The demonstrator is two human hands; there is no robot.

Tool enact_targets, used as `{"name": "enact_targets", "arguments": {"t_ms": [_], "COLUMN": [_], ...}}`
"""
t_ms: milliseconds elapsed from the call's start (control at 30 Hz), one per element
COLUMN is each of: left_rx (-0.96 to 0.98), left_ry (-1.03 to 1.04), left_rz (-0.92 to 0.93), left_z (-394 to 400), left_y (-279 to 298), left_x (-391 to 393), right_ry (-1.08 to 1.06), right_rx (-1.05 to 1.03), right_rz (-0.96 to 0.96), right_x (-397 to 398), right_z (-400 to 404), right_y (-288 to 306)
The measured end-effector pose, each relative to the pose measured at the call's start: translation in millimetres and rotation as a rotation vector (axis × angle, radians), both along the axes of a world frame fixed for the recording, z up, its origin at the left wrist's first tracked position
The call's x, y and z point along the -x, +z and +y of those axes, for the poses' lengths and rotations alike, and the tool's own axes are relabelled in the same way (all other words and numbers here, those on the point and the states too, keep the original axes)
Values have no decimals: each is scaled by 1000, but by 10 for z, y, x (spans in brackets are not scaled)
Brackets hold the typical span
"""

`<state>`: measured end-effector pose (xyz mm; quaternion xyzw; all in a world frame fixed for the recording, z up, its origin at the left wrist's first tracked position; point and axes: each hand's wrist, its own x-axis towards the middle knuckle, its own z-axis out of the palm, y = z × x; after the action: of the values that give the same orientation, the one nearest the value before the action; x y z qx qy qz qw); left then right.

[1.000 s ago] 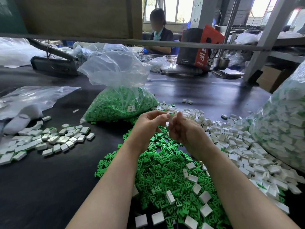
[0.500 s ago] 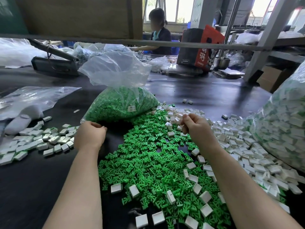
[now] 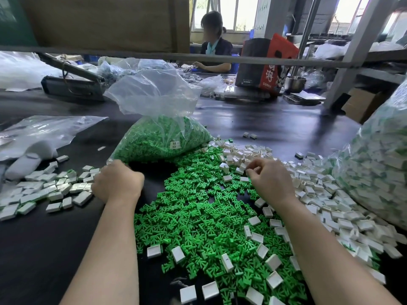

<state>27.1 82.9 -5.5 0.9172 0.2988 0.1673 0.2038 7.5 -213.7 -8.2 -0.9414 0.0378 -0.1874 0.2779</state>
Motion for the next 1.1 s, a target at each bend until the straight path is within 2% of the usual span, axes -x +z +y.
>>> {"name": "enact_targets", "arguments": {"t_ms": [100, 200, 333, 467, 633, 700, 833, 933, 1100], "left_rx": [79, 239, 426, 435, 516, 581, 892, 1098, 1255], "left_ry": [-173, -397, -671, -800, -869, -860, -830, -777, -759], "left_rz": [-140, -230, -202, -134, -41, -14, 33, 7, 61], "left_z": [-178, -464, -848, -1089, -1243, -1277, -1312, -1296, -1179], "left_y": [104, 190, 207, 169, 125, 117, 148, 164, 168], "left_x": [-21, -11, 30, 62, 108, 127, 140, 141, 133], "right_ry": [-37, -41, -17, -25, 2, 67, 287, 336, 382], "right_rx": [180, 264, 286, 278, 281, 183, -123, -183, -279], "right_rz": [12, 69, 99, 105, 73, 5, -107, -179, -173], "right_x": [0, -1, 14, -13, -8, -1, 38, 63, 71], "right_z": [22, 30, 44, 49, 63, 80, 153, 203, 230], "right_y": [-39, -63, -82, -82, -93, -65, 68, 93, 79]}}
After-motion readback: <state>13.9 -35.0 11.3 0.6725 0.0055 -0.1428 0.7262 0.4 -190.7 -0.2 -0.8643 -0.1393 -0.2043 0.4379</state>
